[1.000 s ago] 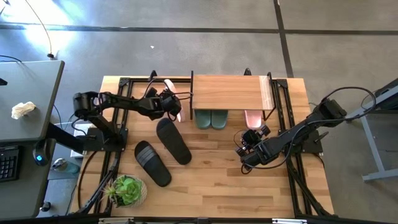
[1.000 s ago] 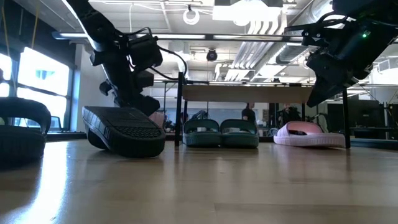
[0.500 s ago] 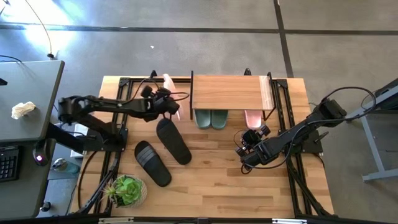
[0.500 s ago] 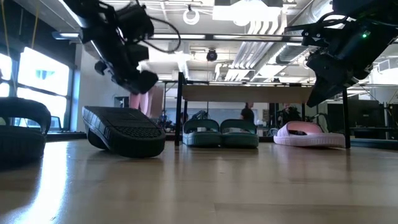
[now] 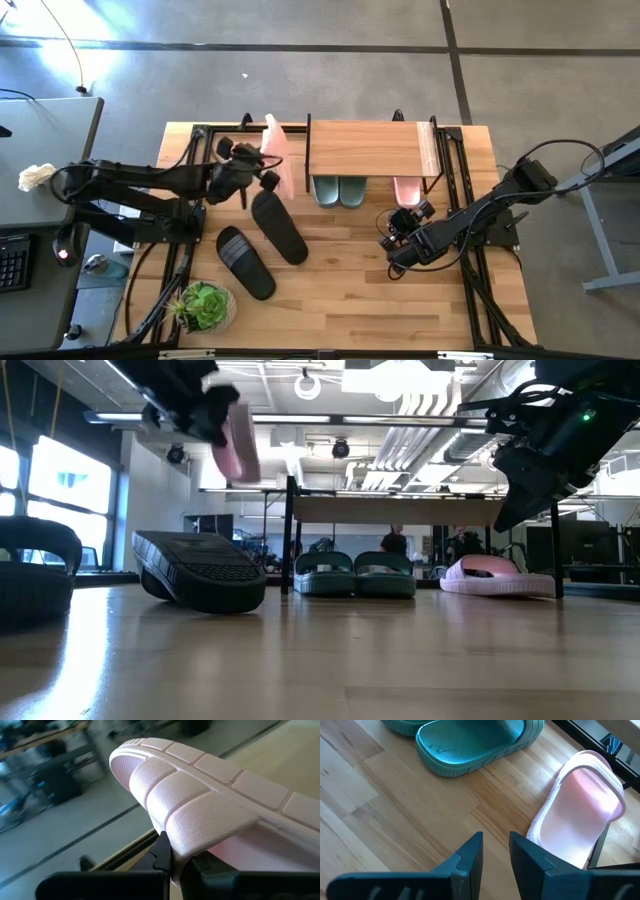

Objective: Pick and place slides into the shelf
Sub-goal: Put the pink slide under the shelf

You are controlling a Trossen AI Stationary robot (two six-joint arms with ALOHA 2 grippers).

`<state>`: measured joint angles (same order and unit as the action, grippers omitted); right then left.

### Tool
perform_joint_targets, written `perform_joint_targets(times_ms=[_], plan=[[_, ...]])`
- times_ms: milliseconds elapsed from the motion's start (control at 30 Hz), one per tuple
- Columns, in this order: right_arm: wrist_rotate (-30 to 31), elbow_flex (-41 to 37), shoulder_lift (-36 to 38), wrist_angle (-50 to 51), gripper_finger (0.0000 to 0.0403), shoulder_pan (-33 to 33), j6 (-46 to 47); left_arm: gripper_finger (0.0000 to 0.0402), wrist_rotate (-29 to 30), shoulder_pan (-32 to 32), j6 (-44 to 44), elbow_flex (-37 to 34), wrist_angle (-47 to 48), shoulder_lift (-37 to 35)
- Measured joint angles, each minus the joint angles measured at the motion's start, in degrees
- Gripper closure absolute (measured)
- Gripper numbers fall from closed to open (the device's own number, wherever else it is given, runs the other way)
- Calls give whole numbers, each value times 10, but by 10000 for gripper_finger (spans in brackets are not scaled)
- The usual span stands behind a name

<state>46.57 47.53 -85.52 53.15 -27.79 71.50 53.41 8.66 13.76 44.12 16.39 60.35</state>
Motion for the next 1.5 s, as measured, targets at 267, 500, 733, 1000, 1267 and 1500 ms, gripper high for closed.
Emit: perform_joint_targets(times_ms=[267, 500, 733, 1000, 1267, 1500], plan=[[-4, 0, 4, 7, 318, 0, 5, 400, -52, -124, -62, 75, 0, -23], [-21, 0, 49, 38, 318, -8, 28, 400, -93, -211, -125, 146, 1, 47], [-45, 0, 115, 53, 318, -56, 30, 401, -90, -245, -183, 237, 57, 194], [-79, 0, 149, 57, 318, -124, 31, 401, -64, -244, -196, 389, 171, 397], [-81, 0, 150, 81, 318, -173, 33, 401, -26, -244, -247, 562, 284, 576], [-101, 0, 150, 92, 318, -189, 36, 401, -33, -244, -345, 645, 294, 663]])
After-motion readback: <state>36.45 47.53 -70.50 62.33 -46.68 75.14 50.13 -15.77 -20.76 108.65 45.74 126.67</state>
